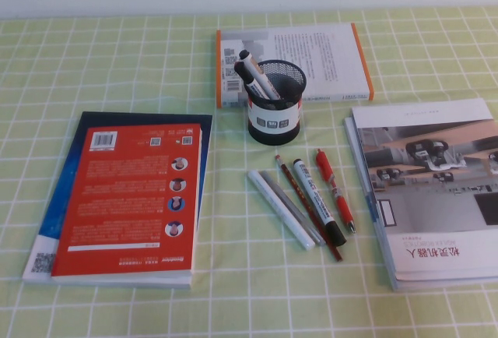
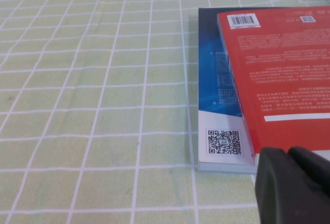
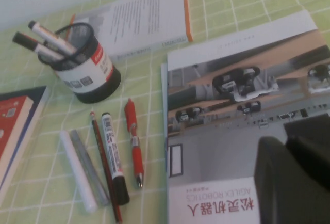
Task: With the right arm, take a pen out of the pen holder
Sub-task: 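Take a marker out of the pen holder and lay it on the table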
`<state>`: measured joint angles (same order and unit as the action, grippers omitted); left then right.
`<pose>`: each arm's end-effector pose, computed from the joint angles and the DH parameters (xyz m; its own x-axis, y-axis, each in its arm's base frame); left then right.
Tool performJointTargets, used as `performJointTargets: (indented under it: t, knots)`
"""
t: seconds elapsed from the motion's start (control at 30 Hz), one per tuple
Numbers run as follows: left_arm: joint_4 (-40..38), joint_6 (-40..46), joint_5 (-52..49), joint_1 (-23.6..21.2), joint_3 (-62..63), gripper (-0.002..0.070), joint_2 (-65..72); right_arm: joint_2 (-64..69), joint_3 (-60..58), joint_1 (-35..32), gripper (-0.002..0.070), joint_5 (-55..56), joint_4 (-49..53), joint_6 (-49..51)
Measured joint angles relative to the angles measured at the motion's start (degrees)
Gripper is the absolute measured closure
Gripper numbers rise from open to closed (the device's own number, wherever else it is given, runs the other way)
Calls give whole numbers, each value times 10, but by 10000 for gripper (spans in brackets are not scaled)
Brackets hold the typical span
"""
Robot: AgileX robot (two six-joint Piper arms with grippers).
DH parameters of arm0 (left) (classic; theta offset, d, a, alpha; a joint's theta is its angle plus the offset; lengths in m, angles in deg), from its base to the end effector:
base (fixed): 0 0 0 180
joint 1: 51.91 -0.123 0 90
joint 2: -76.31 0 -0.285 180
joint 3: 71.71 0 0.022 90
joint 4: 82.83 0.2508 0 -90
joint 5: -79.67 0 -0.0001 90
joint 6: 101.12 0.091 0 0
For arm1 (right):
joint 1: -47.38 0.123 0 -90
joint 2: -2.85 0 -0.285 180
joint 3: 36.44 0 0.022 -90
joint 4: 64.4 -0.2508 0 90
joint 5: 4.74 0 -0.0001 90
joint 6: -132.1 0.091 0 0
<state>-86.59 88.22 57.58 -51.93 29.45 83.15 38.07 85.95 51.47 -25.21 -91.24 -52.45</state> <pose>0.0521 -0.0022 0.1700 -0.3005 0.1019 -0.9483 0.0541 0.9945 0.0897 0.1012 0.0217 0.2643 -0.4151 0.3221 -0.8508 -0.0746 0.9200 0.3847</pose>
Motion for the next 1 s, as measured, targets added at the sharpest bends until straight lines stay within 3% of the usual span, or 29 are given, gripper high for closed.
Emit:
performJointTargets:
  t: [0.27, 0.63, 0.83, 1.0]
  knots:
    - [0, 0, 0, 0, 0, 680, 0, 216, 128, 13, 689, -16, -81, -142]
    - [0, 0, 0, 0, 0, 680, 0, 480, 293, 255, 689, 105, -75, -158]
    - [0, 0, 0, 0, 0, 680, 0, 609, 388, 335, 688, 167, -69, -161]
    - [0, 0, 0, 0, 0, 680, 0, 675, 417, 401, 664, 310, -71, -193]
